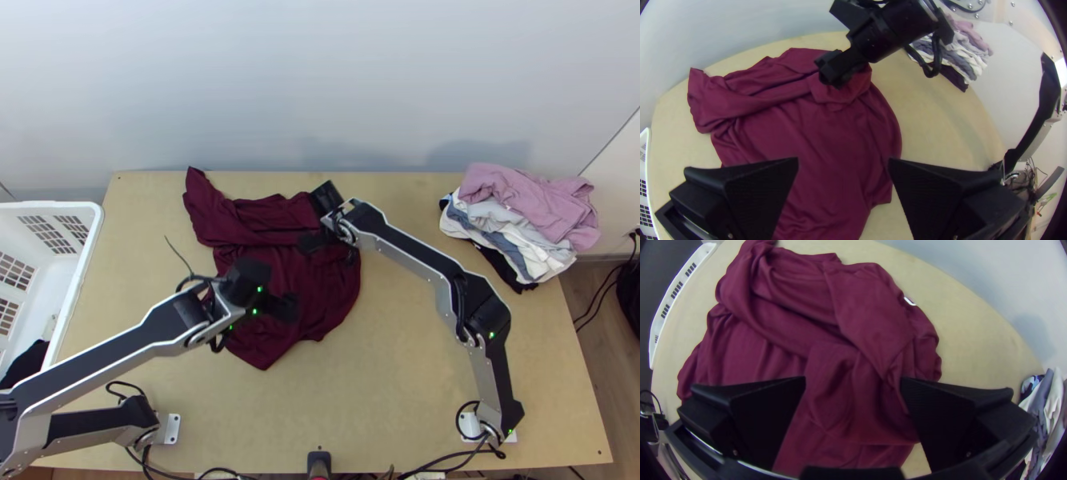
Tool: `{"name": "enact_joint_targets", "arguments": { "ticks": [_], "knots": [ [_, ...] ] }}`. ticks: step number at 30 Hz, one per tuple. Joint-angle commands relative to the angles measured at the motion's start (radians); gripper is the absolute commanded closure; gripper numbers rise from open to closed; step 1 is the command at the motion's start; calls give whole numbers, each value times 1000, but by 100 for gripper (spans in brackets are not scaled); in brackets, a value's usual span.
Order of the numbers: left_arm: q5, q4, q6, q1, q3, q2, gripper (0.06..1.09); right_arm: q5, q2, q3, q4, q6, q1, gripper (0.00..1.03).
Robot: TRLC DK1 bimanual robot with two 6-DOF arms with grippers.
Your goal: Fold the t-shirt
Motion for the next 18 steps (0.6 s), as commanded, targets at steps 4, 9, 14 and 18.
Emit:
{"name": "enact_joint_targets", "arguments": {
  "ticks": [4, 9, 14, 18],
  "knots": [
    [-9, 5, -14, -94, -79, -1, 11, 0, 52, -41, 9, -7, 40, 7],
    [-9, 8, -17, -129, -82, 14, 11, 0, 90, 44, 10, -7, 43, 7],
    [-9, 10, -20, -141, -78, 30, 11, 0, 124, 103, 9, -7, 46, 7],
    [-9, 8, -20, -140, -82, 30, 11, 3, 116, 133, 9, -10, 60, 7]
  ]
}}
